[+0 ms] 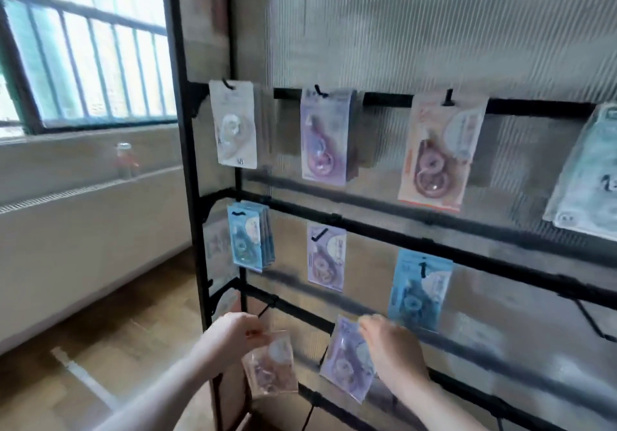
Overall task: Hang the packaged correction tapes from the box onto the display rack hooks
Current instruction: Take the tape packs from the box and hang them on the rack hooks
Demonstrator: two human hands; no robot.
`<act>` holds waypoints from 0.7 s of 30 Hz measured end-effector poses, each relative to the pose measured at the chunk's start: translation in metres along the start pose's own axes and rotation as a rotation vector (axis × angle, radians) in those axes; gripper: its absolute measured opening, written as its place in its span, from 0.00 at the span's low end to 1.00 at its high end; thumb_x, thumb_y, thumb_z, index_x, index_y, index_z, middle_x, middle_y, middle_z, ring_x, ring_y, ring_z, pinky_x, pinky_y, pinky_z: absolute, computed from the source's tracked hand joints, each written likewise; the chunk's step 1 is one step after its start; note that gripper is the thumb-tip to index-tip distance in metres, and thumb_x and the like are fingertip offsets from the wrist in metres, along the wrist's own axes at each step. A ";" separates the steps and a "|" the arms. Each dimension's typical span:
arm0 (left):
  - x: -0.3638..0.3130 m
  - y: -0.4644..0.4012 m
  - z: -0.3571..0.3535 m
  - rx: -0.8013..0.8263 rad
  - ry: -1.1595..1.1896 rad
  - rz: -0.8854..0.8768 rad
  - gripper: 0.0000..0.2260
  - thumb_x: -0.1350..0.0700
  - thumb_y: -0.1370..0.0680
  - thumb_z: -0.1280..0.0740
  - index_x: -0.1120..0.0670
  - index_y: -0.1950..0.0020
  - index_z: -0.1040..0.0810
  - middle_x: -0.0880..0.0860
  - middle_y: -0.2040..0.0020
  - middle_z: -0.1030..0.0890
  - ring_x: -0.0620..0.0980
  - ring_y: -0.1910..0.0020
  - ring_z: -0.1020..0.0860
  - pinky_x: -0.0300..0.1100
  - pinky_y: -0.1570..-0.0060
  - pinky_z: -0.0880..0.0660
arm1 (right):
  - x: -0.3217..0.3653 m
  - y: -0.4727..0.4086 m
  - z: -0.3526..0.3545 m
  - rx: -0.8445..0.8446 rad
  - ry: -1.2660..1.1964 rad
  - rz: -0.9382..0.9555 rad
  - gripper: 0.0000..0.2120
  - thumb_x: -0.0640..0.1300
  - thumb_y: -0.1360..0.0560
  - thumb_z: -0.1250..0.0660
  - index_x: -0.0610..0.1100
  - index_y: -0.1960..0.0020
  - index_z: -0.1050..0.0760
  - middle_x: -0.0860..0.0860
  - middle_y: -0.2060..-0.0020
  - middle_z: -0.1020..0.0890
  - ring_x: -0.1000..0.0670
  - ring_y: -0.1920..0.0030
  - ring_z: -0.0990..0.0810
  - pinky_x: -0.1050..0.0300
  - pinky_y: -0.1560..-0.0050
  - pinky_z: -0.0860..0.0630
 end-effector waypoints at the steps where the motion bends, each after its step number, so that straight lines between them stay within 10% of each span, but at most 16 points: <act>1: -0.008 -0.004 0.014 -0.026 0.002 -0.010 0.11 0.44 0.26 0.33 0.50 0.55 0.18 0.44 0.61 0.21 0.42 0.60 0.24 0.32 0.60 0.32 | 0.001 -0.002 0.017 -0.022 -0.005 0.019 0.08 0.40 0.21 0.46 0.49 0.58 0.36 0.52 0.60 0.27 0.50 0.60 0.26 0.57 0.70 0.39; 21: -0.166 -0.036 0.098 -0.071 0.056 -0.222 0.19 0.38 0.30 0.34 0.54 0.66 0.26 0.44 0.74 0.31 0.39 0.73 0.35 0.38 0.67 0.35 | -0.099 0.036 0.151 -0.356 -0.024 0.010 0.12 0.48 0.19 0.46 0.47 0.50 0.24 0.54 0.55 0.19 0.54 0.60 0.20 0.57 0.60 0.23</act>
Point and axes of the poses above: each hand's wrist, its own y-axis away from the middle knuckle, its own z-axis out of the back of the hand, x = y × z, the point moved 1 cm from there along -y, towards the middle knuckle
